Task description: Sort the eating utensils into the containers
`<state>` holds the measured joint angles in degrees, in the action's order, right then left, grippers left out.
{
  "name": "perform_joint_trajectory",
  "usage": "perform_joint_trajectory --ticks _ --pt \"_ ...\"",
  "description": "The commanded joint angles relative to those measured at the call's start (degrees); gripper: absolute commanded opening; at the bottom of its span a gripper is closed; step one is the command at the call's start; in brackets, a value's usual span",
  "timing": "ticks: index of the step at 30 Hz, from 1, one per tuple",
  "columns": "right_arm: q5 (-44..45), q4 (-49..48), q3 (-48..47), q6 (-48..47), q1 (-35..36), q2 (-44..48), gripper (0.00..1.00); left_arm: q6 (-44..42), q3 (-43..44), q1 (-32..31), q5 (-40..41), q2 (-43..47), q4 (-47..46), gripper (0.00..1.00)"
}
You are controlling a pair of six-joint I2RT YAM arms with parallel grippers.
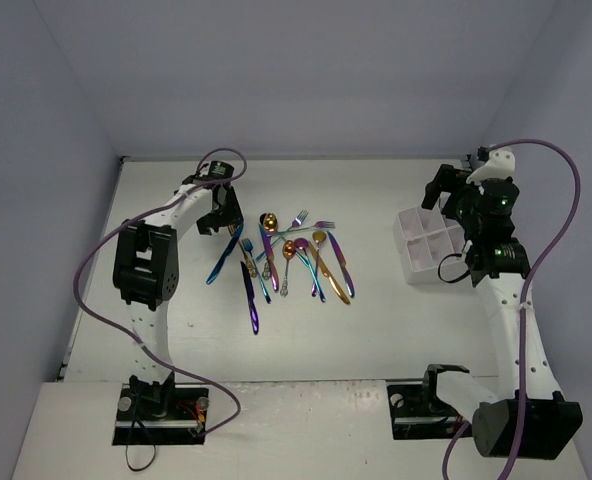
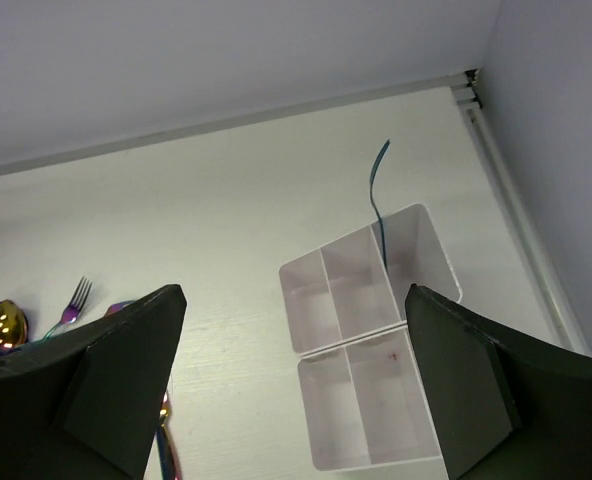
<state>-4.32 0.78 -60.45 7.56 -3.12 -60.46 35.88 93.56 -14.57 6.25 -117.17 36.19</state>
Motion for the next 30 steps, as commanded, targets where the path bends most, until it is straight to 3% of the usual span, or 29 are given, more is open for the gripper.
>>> perform_joint_trajectory --ticks 1,7,11,18,24,30 --pt "-4.7 -3.8 1.6 3.1 0.5 3.2 0.89 3.0 5.9 0.2 1.6 -0.9 -0.1 0.62" --pt "-7.9 -3.7 3.6 2.8 0.9 5.7 0.9 -2.1 8.2 0.5 1.4 -3.4 -0.9 0.56" --pt "-10.1 -3.6 4.6 1.8 1.2 7.1 0.91 -9.4 3.1 2.5 -2.5 -0.3 -7.2 0.52" --pt "-13.2 -3.3 5.7 0.5 2.5 8.0 0.92 -16.9 -10.4 9.0 -21.2 5.8 -26.1 0.47" --pt "-15.0 -3.1 6.0 0.1 2.8 8.5 0.93 -18.2 -12.2 11.9 -36.4 3.1 -34.3 0.47" --pt "-15.8 -2.8 6.5 -0.2 2.8 9.4 0.94 -19.3 -11.5 12.1 -45.0 -0.1 -38.0 0.47"
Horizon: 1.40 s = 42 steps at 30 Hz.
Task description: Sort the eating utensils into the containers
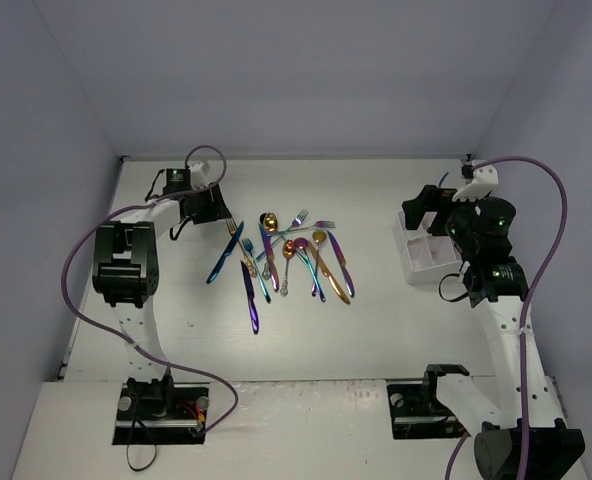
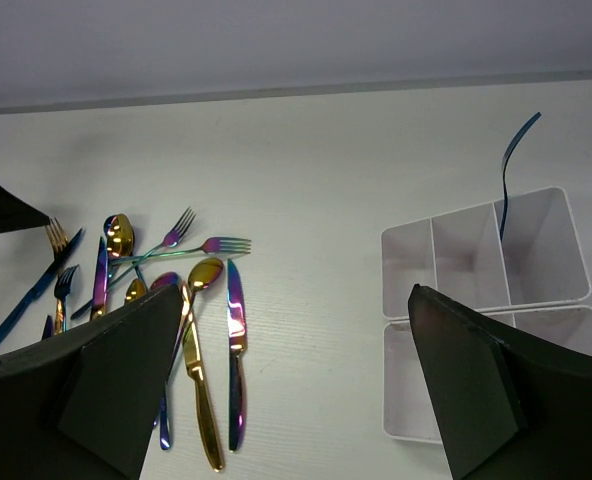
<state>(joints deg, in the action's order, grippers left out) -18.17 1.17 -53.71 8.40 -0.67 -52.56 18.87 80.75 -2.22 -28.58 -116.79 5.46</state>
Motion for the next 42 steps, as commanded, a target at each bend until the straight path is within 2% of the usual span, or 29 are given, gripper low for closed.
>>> perform_joint_trajectory --ticks 1,9,18,23,29,34,42 --pt "-2.0 -3.1 -0.2 -1.2 0.3 1.7 0.94 -2.3 1.5 -0.2 -11.6 -1.2 -7.5 0.47" --pt "-2.6 -2.6 -0.1 -1.6 0.3 2.1 0.95 -4.0 2.0 0.7 -13.4 -2.7 -6.2 0.46" --pt "-3.2 -2.4 0.3 -2.1 0.3 2.1 0.95 -6.1 -0.4 1.9 -17.1 -3.0 -5.6 0.33" --pt "-3.5 -2.2 0.4 -2.1 0.3 2.1 0.96 -6.2 -0.2 1.9 -17.6 -3.1 -5.6 0.14" --pt "-3.6 -2.2 0.7 -2.2 1.7 2.5 0.96 -6.1 -0.7 1.9 -18.4 -2.5 -6.4 0.0" --pt "-3.8 -2.1 0.3 -2.2 1.9 2.5 0.96 -5.6 -1.2 1.9 -17.8 0.7 -7.8 0.0" --pt "-4.3 -2.0 0.0 -2.1 2.4 2.7 0.96 -9.9 -2.4 1.9 -6.0 9.4 -5.6 0.0"
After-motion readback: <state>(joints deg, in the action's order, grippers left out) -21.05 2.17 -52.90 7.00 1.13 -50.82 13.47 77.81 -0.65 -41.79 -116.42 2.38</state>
